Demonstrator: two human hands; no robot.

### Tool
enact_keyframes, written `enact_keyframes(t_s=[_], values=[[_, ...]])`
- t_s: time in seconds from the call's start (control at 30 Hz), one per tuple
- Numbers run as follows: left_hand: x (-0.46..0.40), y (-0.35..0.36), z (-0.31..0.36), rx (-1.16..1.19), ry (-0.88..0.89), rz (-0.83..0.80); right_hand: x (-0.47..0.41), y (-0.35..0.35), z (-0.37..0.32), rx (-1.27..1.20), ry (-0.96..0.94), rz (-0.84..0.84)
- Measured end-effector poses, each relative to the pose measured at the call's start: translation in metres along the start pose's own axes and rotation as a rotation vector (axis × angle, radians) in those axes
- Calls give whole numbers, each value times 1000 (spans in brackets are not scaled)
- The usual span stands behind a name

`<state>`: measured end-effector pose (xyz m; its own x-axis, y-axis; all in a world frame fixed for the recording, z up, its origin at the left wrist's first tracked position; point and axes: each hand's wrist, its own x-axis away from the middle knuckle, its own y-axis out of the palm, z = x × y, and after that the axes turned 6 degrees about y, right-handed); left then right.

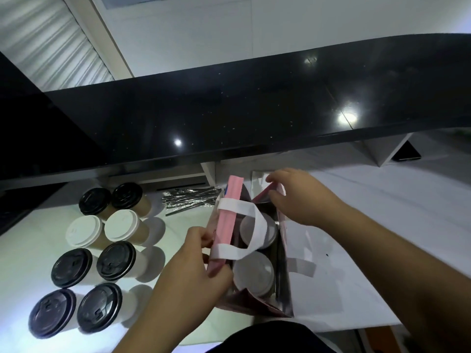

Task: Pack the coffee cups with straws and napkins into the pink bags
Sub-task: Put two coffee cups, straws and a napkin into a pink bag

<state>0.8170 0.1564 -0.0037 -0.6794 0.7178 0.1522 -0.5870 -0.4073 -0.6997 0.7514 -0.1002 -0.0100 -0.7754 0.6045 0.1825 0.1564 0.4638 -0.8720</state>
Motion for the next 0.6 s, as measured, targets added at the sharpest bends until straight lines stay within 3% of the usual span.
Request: enact_keyframes(t_s=[0.17,0.33,0.6], values=[[-18,-11,-9,74,17,86,19,2,27,-33,38,54],[-52,-27,-15,38,84,67,64,-5,48,-54,99,30],[-98,-35,-13,274,207,-140,127,-2,56,-137,183,-160]])
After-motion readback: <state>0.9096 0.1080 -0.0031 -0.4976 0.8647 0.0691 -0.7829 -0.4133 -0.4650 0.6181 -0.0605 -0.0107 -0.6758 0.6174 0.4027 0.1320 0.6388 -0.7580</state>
